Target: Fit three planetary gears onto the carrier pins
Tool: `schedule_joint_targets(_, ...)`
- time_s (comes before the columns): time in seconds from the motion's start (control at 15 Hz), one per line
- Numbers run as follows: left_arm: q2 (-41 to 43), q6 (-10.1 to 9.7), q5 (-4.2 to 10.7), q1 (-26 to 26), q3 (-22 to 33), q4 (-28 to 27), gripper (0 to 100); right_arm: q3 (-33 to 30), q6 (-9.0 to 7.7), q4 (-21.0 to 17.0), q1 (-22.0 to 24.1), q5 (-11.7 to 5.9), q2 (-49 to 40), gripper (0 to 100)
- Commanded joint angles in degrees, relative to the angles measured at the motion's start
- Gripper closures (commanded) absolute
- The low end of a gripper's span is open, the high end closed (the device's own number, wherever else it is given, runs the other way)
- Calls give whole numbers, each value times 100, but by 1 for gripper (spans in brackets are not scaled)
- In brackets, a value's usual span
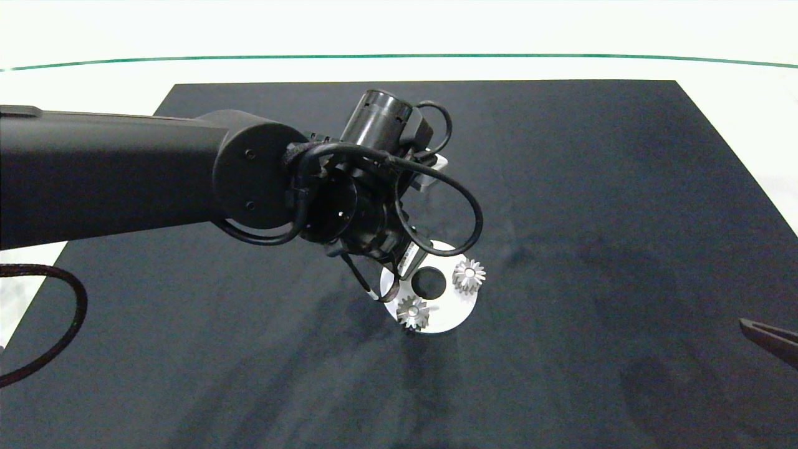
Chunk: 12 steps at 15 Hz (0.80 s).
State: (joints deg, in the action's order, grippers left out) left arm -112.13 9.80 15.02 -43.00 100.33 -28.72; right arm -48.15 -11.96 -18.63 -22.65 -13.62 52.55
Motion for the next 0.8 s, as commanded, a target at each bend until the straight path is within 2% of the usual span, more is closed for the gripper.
schedule_joint_targets(0.07, -143, 4, 10, 98, 75, -19, 90, -1, -8, -9, -3, -9, -8, 0)
schedule_joint_targets(0.8, -178, 39, 10, 98, 127, -46, 90, -1, -8, -9, -3, -9, -8, 0)
